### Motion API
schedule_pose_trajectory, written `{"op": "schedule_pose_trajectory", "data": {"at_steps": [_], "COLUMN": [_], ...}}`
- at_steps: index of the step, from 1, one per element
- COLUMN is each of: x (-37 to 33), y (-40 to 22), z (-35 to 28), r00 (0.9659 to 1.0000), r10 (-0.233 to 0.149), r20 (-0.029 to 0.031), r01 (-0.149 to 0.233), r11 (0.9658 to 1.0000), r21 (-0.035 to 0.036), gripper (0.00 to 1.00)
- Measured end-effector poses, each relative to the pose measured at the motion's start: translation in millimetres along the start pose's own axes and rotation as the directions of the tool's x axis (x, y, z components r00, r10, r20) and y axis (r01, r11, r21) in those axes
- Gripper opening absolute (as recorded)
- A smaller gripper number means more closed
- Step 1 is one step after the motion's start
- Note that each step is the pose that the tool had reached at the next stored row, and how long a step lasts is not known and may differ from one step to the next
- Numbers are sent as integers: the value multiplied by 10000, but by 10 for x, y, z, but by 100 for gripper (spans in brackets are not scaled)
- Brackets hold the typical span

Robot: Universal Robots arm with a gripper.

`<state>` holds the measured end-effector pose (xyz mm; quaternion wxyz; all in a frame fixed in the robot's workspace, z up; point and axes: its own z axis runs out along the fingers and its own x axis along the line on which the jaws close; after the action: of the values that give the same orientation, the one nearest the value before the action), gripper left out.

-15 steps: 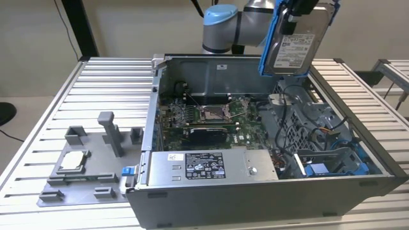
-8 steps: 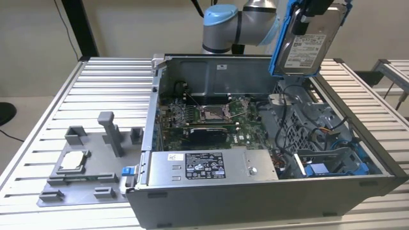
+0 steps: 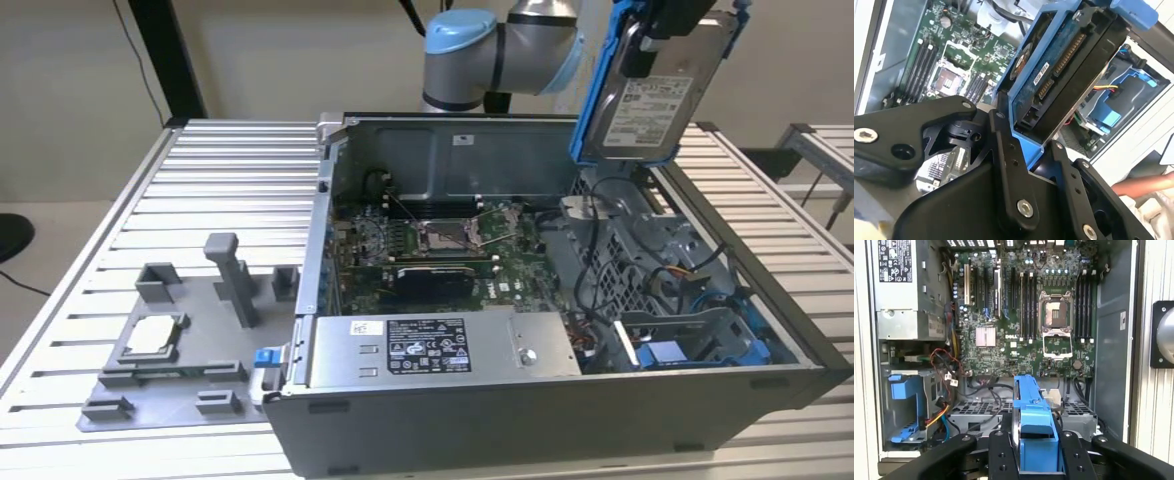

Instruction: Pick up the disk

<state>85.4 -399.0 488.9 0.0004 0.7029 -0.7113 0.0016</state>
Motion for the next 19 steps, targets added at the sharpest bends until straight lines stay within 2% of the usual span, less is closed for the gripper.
{"op": "schedule_pose_trajectory", "data": {"at_steps": [11, 19], "x": [309, 459], "y": [-22, -41], "z": [1, 2], "r00": [10000, 10000], "r10": [26, 91], "r20": [1, -1], "r01": [-26, -91], "r11": [10000, 10000], "r21": [0, -1], "gripper": [0, 0]}}
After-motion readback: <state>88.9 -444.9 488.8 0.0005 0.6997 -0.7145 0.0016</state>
